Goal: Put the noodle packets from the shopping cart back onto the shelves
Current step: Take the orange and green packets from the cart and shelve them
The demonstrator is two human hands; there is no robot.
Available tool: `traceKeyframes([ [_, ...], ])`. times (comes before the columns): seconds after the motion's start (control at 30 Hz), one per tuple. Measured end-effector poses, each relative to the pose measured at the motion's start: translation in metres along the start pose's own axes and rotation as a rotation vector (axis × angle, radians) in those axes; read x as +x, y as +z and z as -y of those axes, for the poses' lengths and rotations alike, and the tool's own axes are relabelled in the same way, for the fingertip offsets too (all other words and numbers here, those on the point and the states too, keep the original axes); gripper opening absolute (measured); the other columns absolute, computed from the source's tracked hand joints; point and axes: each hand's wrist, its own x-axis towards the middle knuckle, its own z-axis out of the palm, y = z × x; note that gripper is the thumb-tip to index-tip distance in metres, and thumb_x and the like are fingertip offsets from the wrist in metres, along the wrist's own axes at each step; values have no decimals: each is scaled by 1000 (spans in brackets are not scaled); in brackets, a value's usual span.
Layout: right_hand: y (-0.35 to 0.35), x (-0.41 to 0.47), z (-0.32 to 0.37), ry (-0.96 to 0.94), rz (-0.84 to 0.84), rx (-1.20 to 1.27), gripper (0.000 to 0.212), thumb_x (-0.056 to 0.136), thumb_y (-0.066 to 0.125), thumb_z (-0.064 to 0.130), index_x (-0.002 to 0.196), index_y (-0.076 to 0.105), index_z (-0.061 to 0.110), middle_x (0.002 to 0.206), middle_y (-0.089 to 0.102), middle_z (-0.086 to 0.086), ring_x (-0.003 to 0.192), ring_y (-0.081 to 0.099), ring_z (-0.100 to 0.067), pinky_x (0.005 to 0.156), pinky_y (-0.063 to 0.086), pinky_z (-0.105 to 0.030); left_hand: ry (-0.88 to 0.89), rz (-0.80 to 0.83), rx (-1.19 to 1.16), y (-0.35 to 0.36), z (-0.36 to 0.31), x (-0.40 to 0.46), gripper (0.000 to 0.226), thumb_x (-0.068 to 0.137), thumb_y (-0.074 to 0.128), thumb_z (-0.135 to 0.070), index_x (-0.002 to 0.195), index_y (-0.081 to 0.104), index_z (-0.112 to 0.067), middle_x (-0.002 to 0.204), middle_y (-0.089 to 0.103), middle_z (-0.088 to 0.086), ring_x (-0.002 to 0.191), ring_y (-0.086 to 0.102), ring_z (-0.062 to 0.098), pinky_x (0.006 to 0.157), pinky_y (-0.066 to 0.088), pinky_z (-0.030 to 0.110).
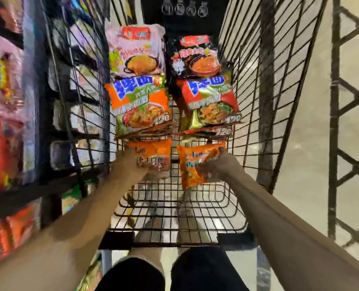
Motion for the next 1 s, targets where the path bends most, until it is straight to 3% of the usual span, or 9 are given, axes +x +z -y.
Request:
traceKeyframes([
  [0.1, 8, 11, -2, 43, -74, -62, 76, 77, 82, 44, 136, 44, 15, 132, 53, -19, 119, 60, -39, 90, 48, -36, -88, 32, -88, 7, -1, 10, 110, 40, 80, -76, 137, 42, -37, 128, 59, 3, 114, 63, 28, 98, 55, 42],
  [0.37, 41, 28, -5, 132, -121, 37, 123, 67, 89, 42, 158, 11, 14, 150, 42, -16, 135, 49, -37, 109, 46, -50, -148, -49, -57, 2, -37, -19, 117, 74, 87, -45, 157, 11, -15, 140, 40, 25, 124, 52, 45, 103, 48, 50],
  [0.5, 50, 32, -15, 137, -100, 79, 125, 78, 83, 35, 161, -7, 8, 166, 17, -14, 140, 44, -36, 112, 41, -49, -108, -54, -210, 13, -25, -15, 126, 55, 91, -54, 151, 17, -22, 127, 58, 17, 116, 61, 38, 97, 54, 49],
  [0.6, 52, 30, -20, 88, -156, 109, 113, 77, 81, 36, 159, 8, 8, 159, 31, -12, 134, 50, -35, 106, 46, -49, -88, -50, -248, 20, -16, -12, 130, 39, 82, -70, 144, 25, -18, 123, 64, 9, 113, 65, 32, 94, 56, 47],
  [0.77, 62, 32, -25, 66, -163, 296, 83, 58, 82, 45, 128, 48, 15, 126, 63, -9, 109, 64, -31, 95, 57, -46, -60, -57, -383, 22, -31, -22, 95, 61, 98, -18, 138, 43, -13, 119, 61, -3, 108, 57, 13, 88, 40, 24],
  [0.83, 65, 28, -22, 106, -28, 360, 47, 76, 80, 37, 106, 55, 11, 126, 60, -12, 104, 64, -31, 96, 56, -40, -54, -68, -415, 22, -33, -23, 93, 60, 98, -14, 138, 46, -12, 114, 55, -8, 106, 52, 10, 88, 37, 22],
  [0.9, 62, 20, -21, 74, 179, 372, 19, 96, 67, 19, 82, 57, 11, 107, 64, -18, 82, 63, -26, 77, 56, -26, -47, -44, -435, 19, -34, -25, 97, 55, 99, -29, 137, 48, -17, 117, 55, -7, 115, 48, 11, 94, 38, 24],
  [0.97, 58, 21, -25, 95, 59, 410, 20, 85, 81, 29, 81, 68, 14, 91, 70, -10, 71, 63, -17, 56, 52, -21, -15, -22, -398, 14, -34, -29, 106, 45, 95, -48, 137, 47, -25, 121, 53, -4, 128, 36, 15, 101, 34, 29],
  [1.0, 55, 19, -23, 68, -40, 394, 30, 75, 87, 39, 88, 70, 17, 96, 72, -7, 79, 66, -18, 61, 54, -23, -10, -9, -382, 13, -34, -30, 106, 43, 92, -51, 137, 47, -27, 121, 53, -3, 130, 32, 16, 102, 31, 29],
])
